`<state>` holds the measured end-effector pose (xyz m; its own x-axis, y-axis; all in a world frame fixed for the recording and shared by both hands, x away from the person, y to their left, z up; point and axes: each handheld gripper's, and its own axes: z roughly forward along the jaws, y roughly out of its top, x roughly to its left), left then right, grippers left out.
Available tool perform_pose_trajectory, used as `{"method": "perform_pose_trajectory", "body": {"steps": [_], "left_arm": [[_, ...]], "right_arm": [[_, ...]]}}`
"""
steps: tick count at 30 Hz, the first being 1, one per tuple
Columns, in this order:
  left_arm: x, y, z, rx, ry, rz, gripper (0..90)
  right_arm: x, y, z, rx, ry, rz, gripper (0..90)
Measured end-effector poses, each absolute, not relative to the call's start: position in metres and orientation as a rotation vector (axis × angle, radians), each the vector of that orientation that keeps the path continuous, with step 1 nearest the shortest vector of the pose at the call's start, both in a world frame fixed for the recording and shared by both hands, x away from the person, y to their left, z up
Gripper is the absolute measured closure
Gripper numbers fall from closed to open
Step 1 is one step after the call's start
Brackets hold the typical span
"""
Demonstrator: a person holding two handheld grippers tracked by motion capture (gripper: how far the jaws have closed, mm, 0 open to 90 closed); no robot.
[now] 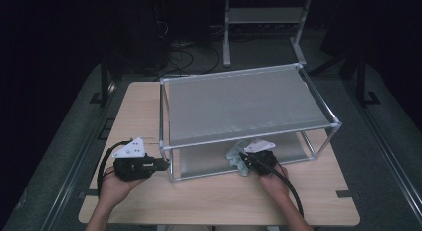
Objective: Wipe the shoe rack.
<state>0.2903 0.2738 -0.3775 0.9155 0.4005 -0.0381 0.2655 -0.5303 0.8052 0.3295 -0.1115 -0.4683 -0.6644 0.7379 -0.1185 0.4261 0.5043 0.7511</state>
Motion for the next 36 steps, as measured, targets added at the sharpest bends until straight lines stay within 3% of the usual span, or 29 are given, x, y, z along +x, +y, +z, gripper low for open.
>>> {"method": "perform_pose_trajectory", "body": {"steps": [7, 17, 25, 36], "left_arm": [[0.290, 0.274, -0.377, 2.162, 0.474, 0.188, 81.1], [0.290, 0.274, -0.377, 2.162, 0.476, 0.187, 81.1], [0.286, 0.284, -0.376, 2.168, 0.497, 0.195, 81.0], [0.264, 0.330, -0.374, 2.163, 0.576, 0.252, 81.2]], "right_arm": [[0.324, -0.096, -0.467, 0.889, 2.348, 0.973, 80.5], [0.322, -0.161, -0.467, 1.075, 2.267, 0.931, 80.6], [0.326, -0.127, -0.469, 1.043, 2.295, 0.935, 81.2], [0.341, -0.067, -0.470, 0.866, 2.346, 0.972, 81.7]]}}
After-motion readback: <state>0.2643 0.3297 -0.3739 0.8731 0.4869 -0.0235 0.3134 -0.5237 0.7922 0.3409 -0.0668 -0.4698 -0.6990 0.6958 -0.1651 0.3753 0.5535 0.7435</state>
